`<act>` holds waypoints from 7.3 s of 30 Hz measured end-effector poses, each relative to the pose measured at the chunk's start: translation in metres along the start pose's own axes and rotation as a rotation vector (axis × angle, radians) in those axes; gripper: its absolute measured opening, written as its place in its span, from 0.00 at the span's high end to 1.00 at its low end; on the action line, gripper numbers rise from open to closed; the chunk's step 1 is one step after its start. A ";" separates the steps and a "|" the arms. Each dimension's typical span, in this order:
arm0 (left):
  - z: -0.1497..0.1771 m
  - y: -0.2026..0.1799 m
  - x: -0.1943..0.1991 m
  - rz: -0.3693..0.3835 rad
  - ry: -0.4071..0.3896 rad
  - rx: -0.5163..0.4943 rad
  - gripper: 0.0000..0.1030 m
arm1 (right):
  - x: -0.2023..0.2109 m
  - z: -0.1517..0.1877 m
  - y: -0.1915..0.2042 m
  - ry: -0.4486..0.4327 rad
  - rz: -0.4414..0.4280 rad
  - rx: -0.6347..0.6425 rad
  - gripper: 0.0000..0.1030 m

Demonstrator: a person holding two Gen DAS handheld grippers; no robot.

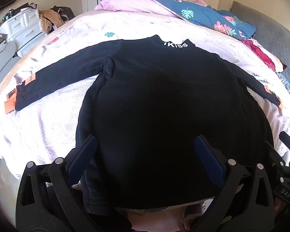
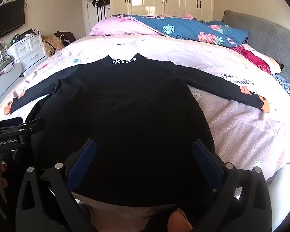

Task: Fold small clothes

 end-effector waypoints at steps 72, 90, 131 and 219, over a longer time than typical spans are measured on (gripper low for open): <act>0.002 -0.007 -0.004 0.024 0.025 -0.008 0.08 | 0.000 0.001 0.002 0.006 0.013 0.006 0.04; -0.061 -0.032 -0.022 0.050 0.031 0.001 0.08 | -0.012 -0.059 -0.021 0.025 -0.006 -0.073 0.04; -0.165 -0.138 -0.125 0.143 0.072 -0.086 0.08 | -0.095 -0.161 -0.207 -0.056 0.315 -0.586 0.04; -0.164 -0.045 -0.140 0.637 0.249 0.402 0.08 | -0.175 -0.161 0.060 -0.017 -0.278 0.166 0.50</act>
Point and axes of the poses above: each gripper's, at about its wrist camera, not at the fingertips, and x roughly against the way its jaws point, y to its left, z to its underside, the point moved 10 cm from there along -x, roughly the way its jaws point, and after that the axes turned 6 degrees about -z, right-handed, at the moved point
